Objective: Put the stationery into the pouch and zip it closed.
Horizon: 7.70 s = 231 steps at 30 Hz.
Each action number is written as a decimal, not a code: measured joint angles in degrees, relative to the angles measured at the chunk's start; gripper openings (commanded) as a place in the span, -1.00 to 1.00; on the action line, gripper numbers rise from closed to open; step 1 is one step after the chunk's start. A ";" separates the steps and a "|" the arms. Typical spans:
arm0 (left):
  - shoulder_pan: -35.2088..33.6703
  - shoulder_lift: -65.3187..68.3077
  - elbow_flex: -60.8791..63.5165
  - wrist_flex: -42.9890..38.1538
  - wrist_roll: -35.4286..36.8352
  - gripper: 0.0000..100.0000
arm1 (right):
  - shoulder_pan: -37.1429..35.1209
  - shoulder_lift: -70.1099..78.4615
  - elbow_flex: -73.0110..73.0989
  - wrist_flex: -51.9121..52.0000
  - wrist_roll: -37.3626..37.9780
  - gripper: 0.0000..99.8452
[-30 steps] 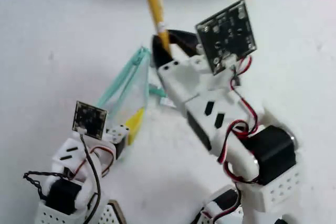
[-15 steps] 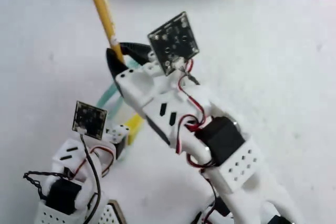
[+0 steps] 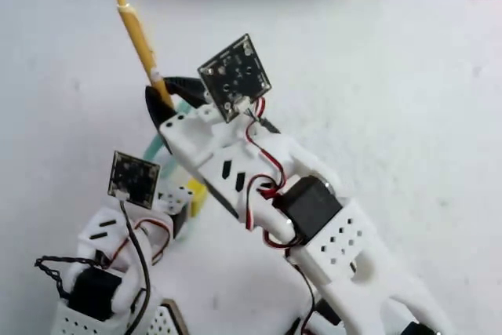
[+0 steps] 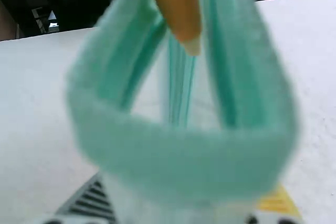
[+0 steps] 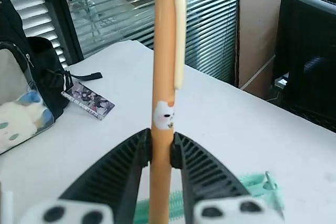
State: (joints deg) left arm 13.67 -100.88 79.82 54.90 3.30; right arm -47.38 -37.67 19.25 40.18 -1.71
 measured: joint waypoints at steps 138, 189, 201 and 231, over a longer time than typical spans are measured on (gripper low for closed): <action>-2.64 0.09 0.09 -0.35 0.00 -0.65 | 30.24 56.53 -13.01 10.99 20.84 -0.63; -2.64 0.09 0.09 -0.35 0.00 -0.65 | 33.85 70.51 -27.96 18.81 25.67 -0.89; -2.64 0.09 0.09 -0.35 0.00 -0.65 | 34.29 75.52 -34.81 23.82 25.67 -0.84; -2.64 0.09 0.09 -0.35 0.00 -0.50 | 35.96 75.69 -35.25 23.21 25.67 -0.97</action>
State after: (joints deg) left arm 11.03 -100.79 79.91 54.55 3.30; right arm -11.43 38.02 -16.00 63.38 23.96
